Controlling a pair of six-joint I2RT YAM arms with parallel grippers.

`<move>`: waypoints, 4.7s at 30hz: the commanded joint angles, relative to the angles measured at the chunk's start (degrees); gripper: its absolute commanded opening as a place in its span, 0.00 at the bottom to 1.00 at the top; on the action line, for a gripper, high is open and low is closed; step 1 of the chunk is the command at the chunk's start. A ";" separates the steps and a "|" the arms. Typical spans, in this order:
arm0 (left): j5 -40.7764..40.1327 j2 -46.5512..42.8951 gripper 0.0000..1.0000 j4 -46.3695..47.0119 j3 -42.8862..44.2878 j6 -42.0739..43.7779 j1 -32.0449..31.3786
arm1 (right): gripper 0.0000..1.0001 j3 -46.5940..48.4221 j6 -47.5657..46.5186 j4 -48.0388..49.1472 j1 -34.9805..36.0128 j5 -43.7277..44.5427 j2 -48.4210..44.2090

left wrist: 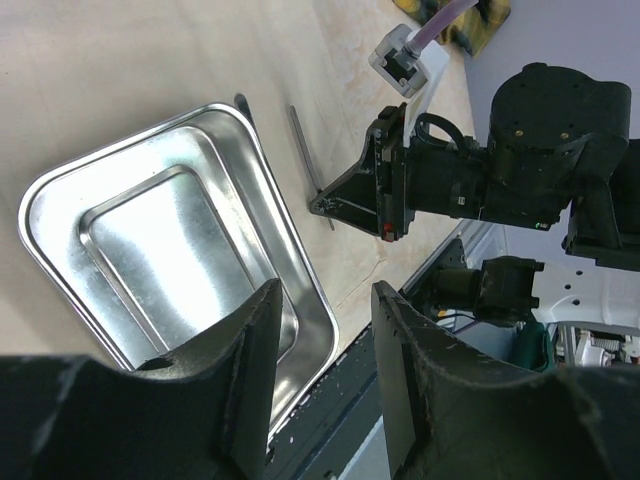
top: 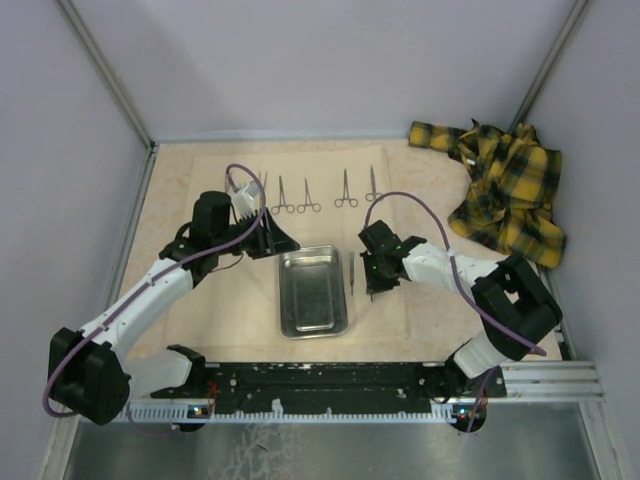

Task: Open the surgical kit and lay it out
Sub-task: Place the medical item in the surgical kit, then move the container from the surgical kit, then reset both arms

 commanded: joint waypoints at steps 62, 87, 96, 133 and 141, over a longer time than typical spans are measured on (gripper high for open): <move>-1.01 -11.52 0.49 -13.63 8.81 4.24 3.48 | 0.31 12.92 7.62 -2.58 8.98 2.02 2.09; 3.03 -12.96 0.50 -14.09 6.58 5.84 8.88 | 0.31 15.66 16.84 1.44 14.36 0.80 10.38; -5.07 -13.65 0.99 -15.66 9.49 7.40 9.31 | 0.46 18.69 14.25 -12.88 12.96 13.59 -0.31; -43.14 0.14 1.00 46.89 -29.44 34.56 16.97 | 0.80 -23.07 -13.71 42.60 -30.98 22.21 -20.89; -32.29 12.24 1.00 60.22 -30.07 34.91 23.01 | 0.81 -27.37 -17.76 57.27 -31.29 21.75 -15.51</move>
